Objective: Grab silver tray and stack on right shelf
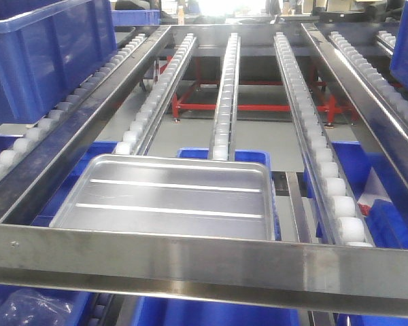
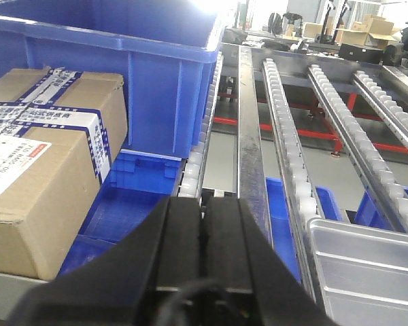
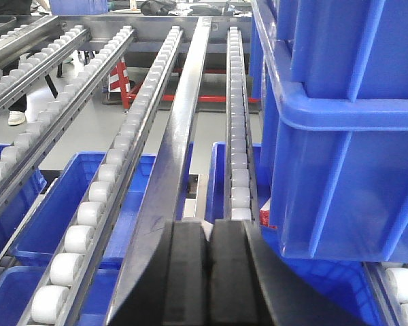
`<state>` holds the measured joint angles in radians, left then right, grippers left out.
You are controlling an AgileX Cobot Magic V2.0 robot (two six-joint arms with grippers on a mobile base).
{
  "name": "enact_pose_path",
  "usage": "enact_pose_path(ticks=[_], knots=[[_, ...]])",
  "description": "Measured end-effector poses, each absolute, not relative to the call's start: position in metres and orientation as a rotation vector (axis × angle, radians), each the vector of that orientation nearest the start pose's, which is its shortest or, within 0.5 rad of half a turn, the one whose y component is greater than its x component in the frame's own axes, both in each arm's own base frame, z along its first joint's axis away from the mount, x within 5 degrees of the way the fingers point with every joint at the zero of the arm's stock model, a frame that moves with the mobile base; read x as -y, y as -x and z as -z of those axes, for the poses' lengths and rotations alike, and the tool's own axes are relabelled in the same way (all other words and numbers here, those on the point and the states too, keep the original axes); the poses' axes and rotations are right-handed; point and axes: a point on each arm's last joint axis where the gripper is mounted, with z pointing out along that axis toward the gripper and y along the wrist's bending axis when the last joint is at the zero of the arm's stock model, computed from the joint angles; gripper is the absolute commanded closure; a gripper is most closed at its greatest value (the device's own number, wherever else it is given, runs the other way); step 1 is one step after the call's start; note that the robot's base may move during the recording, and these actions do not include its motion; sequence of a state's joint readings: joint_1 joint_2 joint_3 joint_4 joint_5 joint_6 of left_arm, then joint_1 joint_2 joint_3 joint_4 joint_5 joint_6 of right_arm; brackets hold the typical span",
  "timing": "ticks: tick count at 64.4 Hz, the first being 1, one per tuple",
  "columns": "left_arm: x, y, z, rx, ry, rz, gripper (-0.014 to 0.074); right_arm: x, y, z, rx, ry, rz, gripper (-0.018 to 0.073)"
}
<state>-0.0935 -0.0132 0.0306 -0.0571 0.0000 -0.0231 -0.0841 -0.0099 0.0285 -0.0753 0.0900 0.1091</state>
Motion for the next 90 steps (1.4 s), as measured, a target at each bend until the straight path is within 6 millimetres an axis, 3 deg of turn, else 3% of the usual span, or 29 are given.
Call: enact_pose_path(ticks=[45, 55, 61, 67, 79, 85, 90], knots=[[0.005, -0.056, -0.204, -1.503, -0.010, 0.140, 0.0697, 0.005, -0.057, -0.196, -1.583, -0.098, 0.044, 0.0510], [0.005, -0.056, -0.205, -1.491, 0.010, 0.160, 0.0697, 0.005, -0.056, -0.207, -1.469, -0.085, 0.039, 0.0510], [0.005, -0.054, -0.223, -1.470, 0.013, 0.170, 0.0697, 0.004, -0.053, -0.228, -1.384, -0.080, 0.037, 0.0510], [0.006, -0.052, -0.257, -1.483, 0.007, 0.175, 0.0697, 0.004, -0.045, -0.263, -1.301, -0.077, 0.037, 0.0510], [0.009, -0.066, -0.316, -1.669, -0.011, 0.179, 0.0697, 0.001, -0.059, -0.313, -1.364, -0.048, -0.019, 0.0501], [0.011, -0.084, -0.330, -1.792, -0.018, 0.178, 0.0695, -0.002, -0.075, -0.325, -1.446, -0.011, -0.062, 0.0424], [0.014, -0.101, -0.332, -1.915, -0.033, 0.174, 0.0695, -0.008, -0.091, -0.331, -1.514, 0.034, -0.109, 0.0288]])
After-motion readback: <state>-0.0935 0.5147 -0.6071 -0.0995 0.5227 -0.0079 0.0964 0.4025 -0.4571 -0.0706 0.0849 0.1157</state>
